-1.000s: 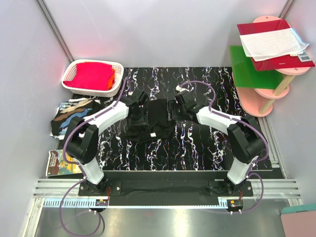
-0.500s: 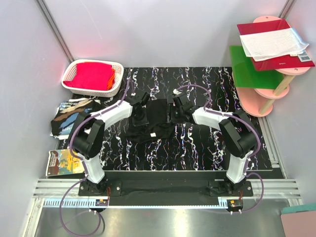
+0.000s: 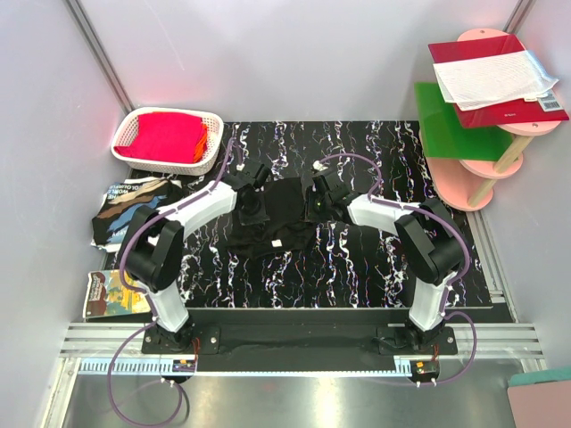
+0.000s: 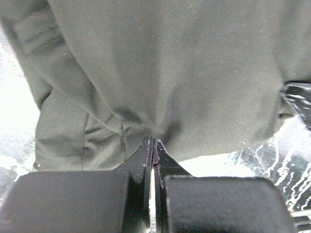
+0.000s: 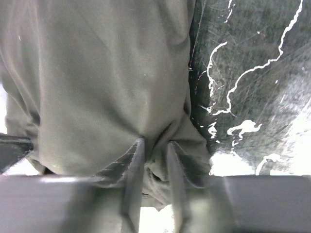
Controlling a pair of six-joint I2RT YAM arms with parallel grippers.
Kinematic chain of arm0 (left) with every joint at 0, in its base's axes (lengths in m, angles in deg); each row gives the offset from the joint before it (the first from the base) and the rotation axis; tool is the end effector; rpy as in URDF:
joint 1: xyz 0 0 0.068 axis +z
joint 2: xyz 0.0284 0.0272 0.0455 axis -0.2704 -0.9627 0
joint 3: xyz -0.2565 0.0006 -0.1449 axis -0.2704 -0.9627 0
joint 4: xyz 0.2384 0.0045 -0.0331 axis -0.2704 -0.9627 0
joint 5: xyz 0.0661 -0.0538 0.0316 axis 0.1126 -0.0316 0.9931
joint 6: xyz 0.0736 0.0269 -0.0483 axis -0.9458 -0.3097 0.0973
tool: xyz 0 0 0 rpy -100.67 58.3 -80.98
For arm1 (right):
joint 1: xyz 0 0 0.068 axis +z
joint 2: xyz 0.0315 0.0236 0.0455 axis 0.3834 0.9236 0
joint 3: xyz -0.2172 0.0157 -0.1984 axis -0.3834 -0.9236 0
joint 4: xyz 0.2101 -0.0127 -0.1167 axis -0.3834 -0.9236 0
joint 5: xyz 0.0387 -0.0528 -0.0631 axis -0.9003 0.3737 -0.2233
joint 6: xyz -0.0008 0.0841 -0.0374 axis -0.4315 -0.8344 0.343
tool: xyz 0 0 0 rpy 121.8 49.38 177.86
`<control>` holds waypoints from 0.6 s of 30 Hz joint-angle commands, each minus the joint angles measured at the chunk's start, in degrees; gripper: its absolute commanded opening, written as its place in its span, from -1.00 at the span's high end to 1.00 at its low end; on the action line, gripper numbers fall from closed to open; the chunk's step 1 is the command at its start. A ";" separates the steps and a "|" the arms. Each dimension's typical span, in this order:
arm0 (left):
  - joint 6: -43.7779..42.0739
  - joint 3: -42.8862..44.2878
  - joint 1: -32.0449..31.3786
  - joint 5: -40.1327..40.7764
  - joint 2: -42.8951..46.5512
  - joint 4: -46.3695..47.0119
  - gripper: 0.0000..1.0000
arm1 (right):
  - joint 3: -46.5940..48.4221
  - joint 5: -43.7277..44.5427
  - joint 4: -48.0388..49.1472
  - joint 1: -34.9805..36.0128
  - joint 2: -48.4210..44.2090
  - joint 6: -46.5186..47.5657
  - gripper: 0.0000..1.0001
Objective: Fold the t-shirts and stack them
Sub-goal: Smooth out wrinkles on the folded tshirt
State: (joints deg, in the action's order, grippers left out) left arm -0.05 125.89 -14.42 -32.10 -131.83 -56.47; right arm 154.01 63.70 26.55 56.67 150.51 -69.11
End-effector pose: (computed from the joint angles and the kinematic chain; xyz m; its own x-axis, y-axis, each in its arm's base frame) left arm 0.3093 -0.1768 0.1914 -0.9451 -0.1137 -0.3065 -0.0586 0.9813 -0.1836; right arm 0.3384 0.2392 0.1692 -0.8275 0.0211 -0.5610 -0.2442 0.8863 0.3934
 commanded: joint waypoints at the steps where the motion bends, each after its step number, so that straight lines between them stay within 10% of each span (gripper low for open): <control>1: -0.75 2.43 -0.13 1.97 3.28 -0.04 1.00 | 1.67 -0.37 -0.03 0.24 -1.65 0.56 0.02; 2: -0.92 2.61 -0.13 1.97 3.19 -0.39 1.00 | 1.93 -0.28 -0.65 0.24 -1.56 0.56 -0.37; 4: -0.92 2.79 -0.13 1.89 2.84 -0.66 1.00 | 1.59 0.07 -0.65 0.24 -2.25 0.30 -0.50; 18: -1.01 2.70 -0.13 1.80 0.29 -0.66 1.00 | -0.17 -0.11 -0.30 0.24 -7.62 -0.49 -0.43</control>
State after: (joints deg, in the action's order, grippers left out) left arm -0.47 126.70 -14.42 -31.46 -130.74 -57.57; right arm 153.79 63.79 25.37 56.67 144.94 -69.20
